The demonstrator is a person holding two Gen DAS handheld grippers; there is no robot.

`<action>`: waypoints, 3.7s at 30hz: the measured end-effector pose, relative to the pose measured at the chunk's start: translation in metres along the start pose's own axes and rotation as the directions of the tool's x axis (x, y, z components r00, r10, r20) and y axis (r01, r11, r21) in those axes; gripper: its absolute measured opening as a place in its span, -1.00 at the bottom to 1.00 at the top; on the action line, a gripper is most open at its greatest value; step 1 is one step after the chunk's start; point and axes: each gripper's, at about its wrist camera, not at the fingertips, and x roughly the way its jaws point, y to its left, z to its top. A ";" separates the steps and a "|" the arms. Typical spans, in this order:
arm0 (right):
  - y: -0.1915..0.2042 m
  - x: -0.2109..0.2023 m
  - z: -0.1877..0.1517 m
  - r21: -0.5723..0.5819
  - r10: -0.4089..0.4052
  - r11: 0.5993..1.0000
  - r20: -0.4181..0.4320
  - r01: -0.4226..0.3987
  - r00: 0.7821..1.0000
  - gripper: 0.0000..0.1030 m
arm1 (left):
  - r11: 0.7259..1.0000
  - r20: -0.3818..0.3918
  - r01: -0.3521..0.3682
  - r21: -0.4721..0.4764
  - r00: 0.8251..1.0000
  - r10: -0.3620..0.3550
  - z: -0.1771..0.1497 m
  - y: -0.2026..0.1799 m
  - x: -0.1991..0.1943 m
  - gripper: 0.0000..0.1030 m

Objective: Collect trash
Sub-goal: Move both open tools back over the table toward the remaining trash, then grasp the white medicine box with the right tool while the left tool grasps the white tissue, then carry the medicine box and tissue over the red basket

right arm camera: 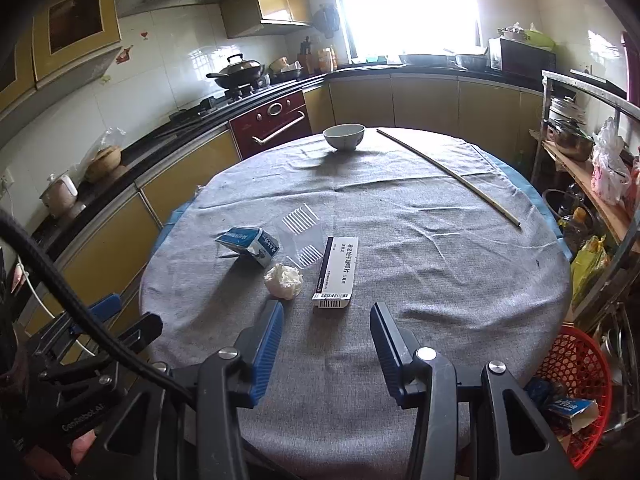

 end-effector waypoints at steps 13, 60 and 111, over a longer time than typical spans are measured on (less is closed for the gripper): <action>0.006 0.036 0.018 0.031 0.029 0.999 -0.035 -0.027 0.999 -0.04 | 0.998 -0.021 -0.053 0.020 0.998 0.053 -0.001 0.018 0.012 0.42; -0.012 0.225 0.031 -0.077 -0.003 0.997 -0.286 -0.019 0.958 0.02 | 0.987 -0.242 -0.156 -0.035 0.960 0.143 0.053 0.019 0.129 0.42; -0.095 0.075 -0.049 0.049 0.025 0.999 -0.182 -0.017 0.983 -0.17 | 0.997 -0.255 -0.023 0.076 0.966 0.042 0.025 -0.071 0.114 -0.20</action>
